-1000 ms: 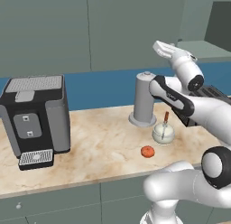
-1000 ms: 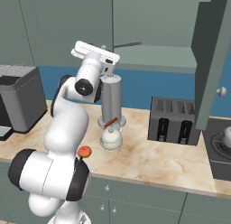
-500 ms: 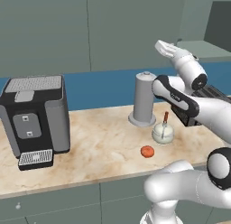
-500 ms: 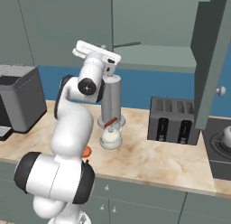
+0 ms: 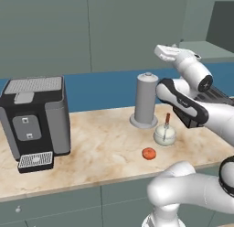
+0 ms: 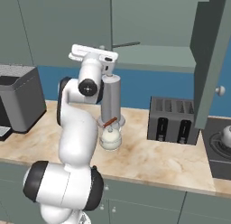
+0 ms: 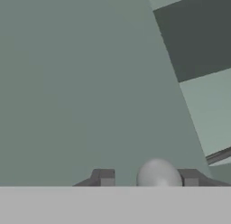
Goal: Pick the pan from the cabinet and place it on the stove. Then turn on the stove burner for the pan.
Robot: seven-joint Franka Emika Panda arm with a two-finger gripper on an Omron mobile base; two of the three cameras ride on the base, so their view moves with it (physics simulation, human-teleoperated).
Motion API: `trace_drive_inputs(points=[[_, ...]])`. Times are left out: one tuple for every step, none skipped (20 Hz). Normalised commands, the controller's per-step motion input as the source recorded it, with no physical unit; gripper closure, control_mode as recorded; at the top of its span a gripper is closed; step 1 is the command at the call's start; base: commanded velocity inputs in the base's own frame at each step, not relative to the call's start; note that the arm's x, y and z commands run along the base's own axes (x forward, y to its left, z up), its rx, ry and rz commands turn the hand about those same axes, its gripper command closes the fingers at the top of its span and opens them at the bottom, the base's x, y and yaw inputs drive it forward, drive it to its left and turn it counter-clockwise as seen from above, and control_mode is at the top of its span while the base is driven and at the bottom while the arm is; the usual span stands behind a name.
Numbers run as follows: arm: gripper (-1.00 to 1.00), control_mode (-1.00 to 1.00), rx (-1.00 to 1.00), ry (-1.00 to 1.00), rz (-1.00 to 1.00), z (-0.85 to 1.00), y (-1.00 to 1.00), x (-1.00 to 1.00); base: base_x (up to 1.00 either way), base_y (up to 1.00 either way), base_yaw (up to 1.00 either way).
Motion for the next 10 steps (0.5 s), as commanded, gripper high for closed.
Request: trace_drive_inputs(points=[[1.00, -1.00, -0.17, 0.00, 0.05, 0.05, 0.66, -0.36, 0.00, 0.00, 0.00], [1.00, -1.00, -0.17, -0.01, 0.04, 0.05, 0.66, -0.44, 0.00, 0.00, 0.00], [1.00, -1.00, -0.18, -0.01, 0.03, 0.05, 0.66, -0.52, 0.00, 0.00, 0.00], [1.00, -1.00, -0.18, -0.02, 0.03, 0.06, 0.66, -0.57, 0.00, 0.00, 0.00], [1.00, -1.00, -0.17, -0.01, 0.03, 0.04, 0.67, -0.61, 0.00, 0.00, 0.00], [1.00, -1.00, -0.17, -0.01, 0.02, 0.04, 0.67, -0.65, 0.00, 0.00, 0.00], [1.00, -1.00, -0.17, -0.01, 0.01, 0.04, 0.66, -0.68, 0.00, 0.00, 0.00], [1.00, -1.00, -0.17, -0.01, 0.00, 0.02, 0.67, -0.72, 0.00, 0.00, 0.00], [1.00, -1.00, -0.17, -0.02, 0.00, 0.03, 0.70, -0.74, 0.00, 0.00, 0.00], [1.00, -1.00, -0.16, -0.02, 0.00, 0.02, 0.72, -0.76, 0.00, 0.00, 0.00]])
